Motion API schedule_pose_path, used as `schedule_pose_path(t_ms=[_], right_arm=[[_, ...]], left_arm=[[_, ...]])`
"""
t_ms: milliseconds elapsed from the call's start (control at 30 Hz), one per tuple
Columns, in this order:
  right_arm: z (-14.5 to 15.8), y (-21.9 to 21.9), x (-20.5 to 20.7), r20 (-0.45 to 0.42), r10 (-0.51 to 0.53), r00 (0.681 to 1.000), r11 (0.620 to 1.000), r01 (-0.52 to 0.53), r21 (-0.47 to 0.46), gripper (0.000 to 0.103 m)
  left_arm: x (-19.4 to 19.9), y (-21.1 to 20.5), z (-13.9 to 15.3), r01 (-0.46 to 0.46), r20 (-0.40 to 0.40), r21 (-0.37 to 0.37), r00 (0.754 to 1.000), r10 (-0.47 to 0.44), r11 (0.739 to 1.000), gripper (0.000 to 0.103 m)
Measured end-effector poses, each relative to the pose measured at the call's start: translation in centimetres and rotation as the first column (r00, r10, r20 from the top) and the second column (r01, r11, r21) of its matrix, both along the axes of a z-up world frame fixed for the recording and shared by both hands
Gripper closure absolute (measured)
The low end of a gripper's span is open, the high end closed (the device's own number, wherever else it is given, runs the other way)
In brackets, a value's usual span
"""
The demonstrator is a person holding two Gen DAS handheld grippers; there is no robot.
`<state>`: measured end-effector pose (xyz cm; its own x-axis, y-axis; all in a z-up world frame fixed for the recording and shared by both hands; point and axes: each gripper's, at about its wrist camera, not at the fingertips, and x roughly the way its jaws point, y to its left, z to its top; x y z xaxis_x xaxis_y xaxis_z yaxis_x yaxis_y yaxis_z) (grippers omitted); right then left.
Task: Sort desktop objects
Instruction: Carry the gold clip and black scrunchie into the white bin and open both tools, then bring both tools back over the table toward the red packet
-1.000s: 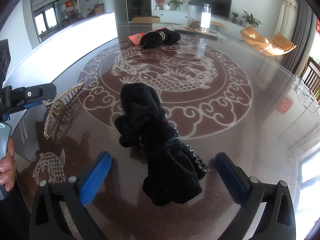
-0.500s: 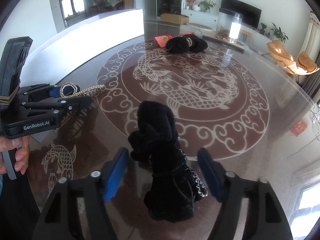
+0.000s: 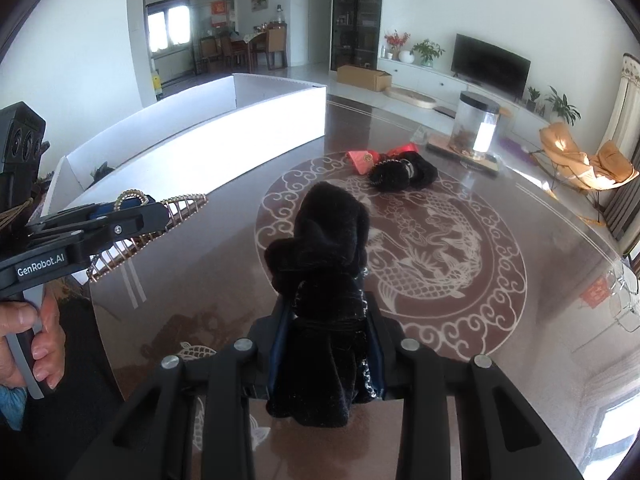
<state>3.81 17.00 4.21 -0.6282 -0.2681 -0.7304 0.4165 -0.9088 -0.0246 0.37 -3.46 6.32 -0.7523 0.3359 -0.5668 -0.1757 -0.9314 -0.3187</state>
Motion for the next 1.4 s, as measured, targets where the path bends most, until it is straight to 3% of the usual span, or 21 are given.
schedule_pose_path(t_ms=[200, 367, 500, 633, 700, 733, 767, 833, 933, 1000, 1100, 1167, 1300, 1400], right_arm=[[5.5, -8.4, -4.1, -0.073, 0.143, 0.987, 0.983, -0.15, -0.107, 0.069], [7.8, -18.5, -7.9, -0.098, 0.277, 0.956, 0.937, -0.292, -0.191, 0.068], [5.3, -25.9, -11.7, 0.009, 0.336, 0.942, 0.924, -0.328, -0.197, 0.068], [0.7, -30.6, -13.9, 0.152, 0.359, 0.921, 0.933, -0.347, -0.098, 0.066], [-1.2, -31.6, -14.5, 0.224, 0.351, 0.909, 0.936, -0.348, -0.052, 0.051], [-1.5, -31.7, -14.5, 0.23, 0.35, 0.908, 0.936, -0.348, -0.048, 0.037], [-1.4, -31.4, -14.2, 0.212, 0.349, 0.913, 0.937, -0.346, -0.053, 0.027], [-0.4, -30.2, -13.2, 0.145, 0.341, 0.929, 0.94, -0.333, -0.074, 0.023], [2.0, -26.5, -10.6, 0.026, 0.312, 0.95, 0.945, -0.307, -0.112, 0.017], [3.4, -23.5, -8.6, -0.067, 0.272, 0.96, 0.953, -0.278, -0.119, 0.002], [3.6, -18.3, -6.3, -0.149, 0.194, 0.97, 0.973, -0.209, -0.096, 0.0], [2.4, -14.5, -5.8, -0.13, 0.132, 0.983, 0.987, -0.142, -0.074, 0.0], [-1.5, -5.7, -5.2, -0.027, -0.015, 1.0, 0.998, 0.013, -0.053, 0.0], [-4.6, -0.4, -4.7, 0.032, -0.133, 0.991, 0.991, 0.134, -0.022, 0.0]], left_arm=[[-0.4, -8.6, 5.8, -0.173, -0.06, 0.006, 0.983, 0.173, 0.985, 0.06], [-2.9, -16.2, 4.4, -0.32, 0.055, -0.046, 0.945, 0.322, 0.946, 0.06], [-4.8, -19.7, 2.1, -0.375, 0.158, -0.107, 0.908, 0.388, 0.921, 0.06], [-6.4, -21.3, -0.2, -0.39, 0.247, -0.185, 0.87, 0.427, 0.902, 0.059], [-6.7, -21.9, -1.3, -0.407, 0.278, -0.205, 0.848, 0.452, 0.89, 0.059], [-6.5, -22.1, -1.7, -0.414, 0.281, -0.186, 0.847, 0.452, 0.891, 0.056], [-6.3, -22.2, -1.8, -0.426, 0.278, -0.168, 0.845, 0.457, 0.889, 0.048], [-5.5, -22.0, -1.7, -0.455, 0.249, -0.154, 0.841, 0.48, 0.877, 0.038], [-4.3, -20.2, -0.6, -0.46, 0.179, -0.163, 0.856, 0.485, 0.873, 0.038], [-3.5, -18.5, 0.4, -0.448, 0.127, -0.185, 0.872, 0.473, 0.875, 0.037], [-2.6, -15.3, 2.2, -0.414, 0.057, -0.221, 0.899, 0.435, 0.883, 0.028], [-2.1, -13.1, 3.3, -0.397, 0.012, -0.233, 0.912, 0.41, 0.888, 0.013], [-1.9, -9.5, 4.8, -0.36, -0.037, -0.25, 0.931, 0.363, 0.899, 0.012], [-1.9, -7.2, 5.3, -0.325, -0.046, -0.263, 0.945, 0.325, 0.908, 0.012]])
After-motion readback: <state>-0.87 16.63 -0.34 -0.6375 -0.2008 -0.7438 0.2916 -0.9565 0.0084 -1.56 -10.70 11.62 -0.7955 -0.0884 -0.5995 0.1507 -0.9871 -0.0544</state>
